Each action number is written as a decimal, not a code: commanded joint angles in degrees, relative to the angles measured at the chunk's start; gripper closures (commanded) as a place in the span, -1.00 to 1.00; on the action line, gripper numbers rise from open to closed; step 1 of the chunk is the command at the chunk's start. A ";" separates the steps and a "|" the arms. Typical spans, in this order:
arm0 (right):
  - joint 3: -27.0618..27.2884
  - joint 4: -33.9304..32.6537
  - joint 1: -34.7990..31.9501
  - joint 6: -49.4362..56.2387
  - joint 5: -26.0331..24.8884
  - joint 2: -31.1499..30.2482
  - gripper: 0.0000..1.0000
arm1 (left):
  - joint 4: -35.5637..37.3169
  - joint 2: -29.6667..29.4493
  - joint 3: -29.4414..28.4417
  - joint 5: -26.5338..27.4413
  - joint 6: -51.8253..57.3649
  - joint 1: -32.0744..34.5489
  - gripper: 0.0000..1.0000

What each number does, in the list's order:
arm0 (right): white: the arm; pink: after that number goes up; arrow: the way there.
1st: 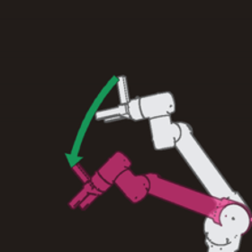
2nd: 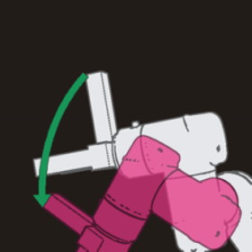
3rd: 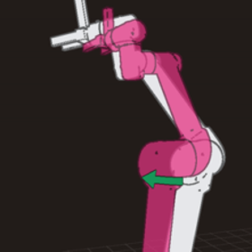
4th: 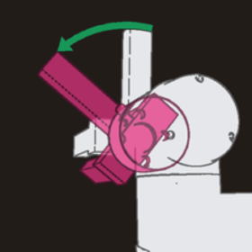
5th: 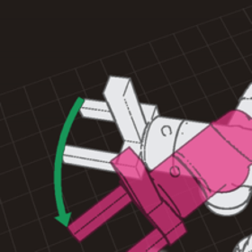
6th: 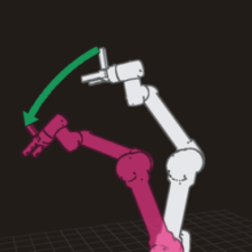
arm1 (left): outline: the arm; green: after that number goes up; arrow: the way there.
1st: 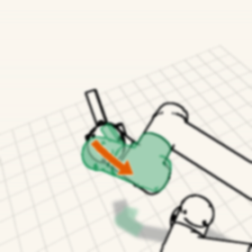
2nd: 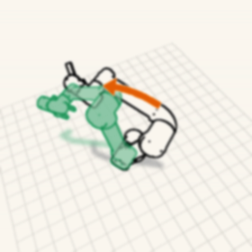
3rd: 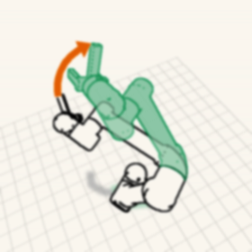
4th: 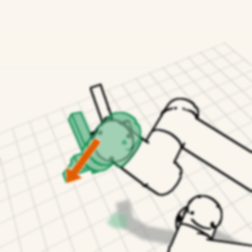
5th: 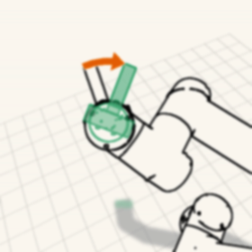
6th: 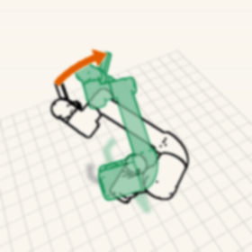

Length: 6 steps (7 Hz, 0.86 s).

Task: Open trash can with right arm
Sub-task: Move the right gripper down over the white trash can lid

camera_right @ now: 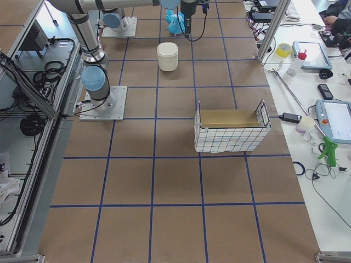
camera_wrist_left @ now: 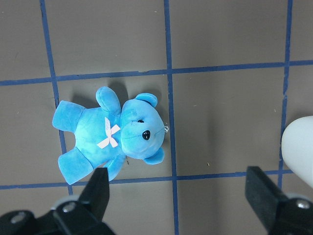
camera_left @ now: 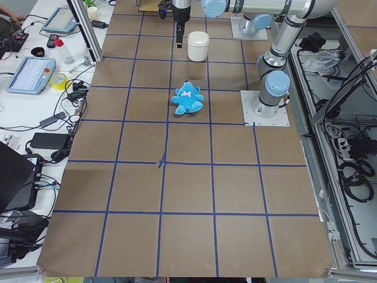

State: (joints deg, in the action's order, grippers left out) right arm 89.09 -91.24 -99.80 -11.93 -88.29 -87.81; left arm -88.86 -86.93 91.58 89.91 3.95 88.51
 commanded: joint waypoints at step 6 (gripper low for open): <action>21.99 -18.62 -10.76 -7.94 1.01 1.77 1.00 | 0.00 0.00 0.00 0.00 0.00 0.00 -1.00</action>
State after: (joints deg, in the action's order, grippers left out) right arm 107.75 -107.19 -110.34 -20.06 -87.38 -86.27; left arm -88.86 -86.92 91.58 89.91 3.95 88.51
